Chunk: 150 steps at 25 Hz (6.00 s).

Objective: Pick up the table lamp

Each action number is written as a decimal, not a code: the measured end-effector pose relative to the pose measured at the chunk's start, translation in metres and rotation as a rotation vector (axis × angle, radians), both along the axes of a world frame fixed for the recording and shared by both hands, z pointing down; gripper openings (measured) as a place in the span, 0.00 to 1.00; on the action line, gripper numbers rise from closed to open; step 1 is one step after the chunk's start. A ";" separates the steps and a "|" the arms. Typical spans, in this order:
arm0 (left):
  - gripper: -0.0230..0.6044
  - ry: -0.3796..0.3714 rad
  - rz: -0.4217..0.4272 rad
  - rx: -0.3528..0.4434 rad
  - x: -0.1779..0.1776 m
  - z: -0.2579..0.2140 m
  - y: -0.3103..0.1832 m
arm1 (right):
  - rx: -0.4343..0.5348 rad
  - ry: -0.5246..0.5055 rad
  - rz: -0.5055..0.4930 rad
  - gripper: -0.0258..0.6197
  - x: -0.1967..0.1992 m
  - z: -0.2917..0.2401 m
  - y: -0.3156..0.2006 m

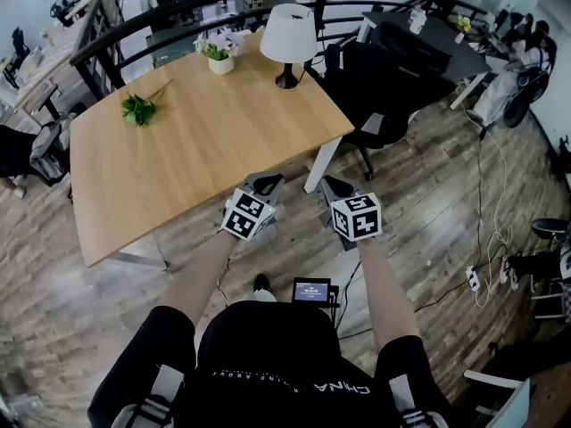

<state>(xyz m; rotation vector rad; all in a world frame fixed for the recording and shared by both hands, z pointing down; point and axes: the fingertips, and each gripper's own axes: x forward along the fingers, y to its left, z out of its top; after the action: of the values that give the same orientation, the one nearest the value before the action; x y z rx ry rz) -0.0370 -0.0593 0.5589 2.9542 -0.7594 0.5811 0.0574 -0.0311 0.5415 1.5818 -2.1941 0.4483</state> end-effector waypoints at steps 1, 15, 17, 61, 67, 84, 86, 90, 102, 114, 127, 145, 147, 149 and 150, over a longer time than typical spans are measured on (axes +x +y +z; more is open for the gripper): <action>0.07 -0.007 0.012 0.001 -0.002 0.002 -0.007 | -0.001 -0.009 0.009 0.09 -0.002 0.001 -0.010; 0.07 -0.020 0.021 -0.042 -0.013 0.027 -0.092 | -0.093 -0.012 0.019 0.09 -0.009 0.030 -0.096; 0.07 -0.027 0.002 -0.024 -0.013 0.030 -0.105 | -0.105 -0.006 -0.011 0.09 -0.008 0.036 -0.109; 0.07 0.060 -0.138 -0.034 0.108 -0.004 -0.382 | 0.021 -0.157 -0.188 0.09 0.072 -0.001 -0.420; 0.07 0.058 -0.104 -0.034 0.117 0.000 -0.381 | 0.019 -0.150 -0.164 0.09 0.077 -0.001 -0.417; 0.07 0.075 -0.138 -0.009 0.115 -0.010 -0.396 | 0.022 -0.141 -0.190 0.09 0.079 -0.004 -0.428; 0.07 0.072 -0.153 -0.001 0.116 -0.012 -0.399 | 0.025 -0.142 -0.192 0.09 0.083 -0.003 -0.430; 0.07 0.077 -0.172 0.005 0.119 -0.020 -0.407 | 0.041 -0.143 -0.193 0.09 0.092 -0.003 -0.436; 0.28 0.019 -0.305 -0.011 0.135 0.000 -0.451 | 0.110 -0.186 -0.220 0.09 0.116 0.013 -0.474; 0.33 0.139 -0.458 0.195 0.171 0.054 -0.546 | 0.288 -0.089 -0.404 0.09 0.073 -0.054 -0.508; 0.34 0.354 -0.554 0.432 0.188 0.035 -0.624 | 0.421 -0.111 -0.513 0.09 0.064 -0.058 -0.537; 0.10 0.377 -0.563 0.412 0.197 0.022 -0.654 | 0.417 -0.183 -0.446 0.09 0.069 -0.070 -0.564; 0.10 0.359 -0.554 0.392 0.198 0.020 -0.653 | 0.419 -0.190 -0.438 0.09 0.070 -0.074 -0.566; 0.10 0.338 -0.535 0.372 0.200 0.019 -0.651 | 0.419 -0.192 -0.430 0.09 0.071 -0.078 -0.569; 0.10 0.327 -0.526 0.362 0.200 0.018 -0.650 | 0.419 -0.191 -0.424 0.09 0.072 -0.080 -0.569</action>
<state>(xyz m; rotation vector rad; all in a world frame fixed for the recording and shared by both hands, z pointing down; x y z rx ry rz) 0.1634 -0.7092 0.5771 2.8213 -1.6508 -0.0814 0.1289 -0.6005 0.4613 1.2330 -2.8197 0.0084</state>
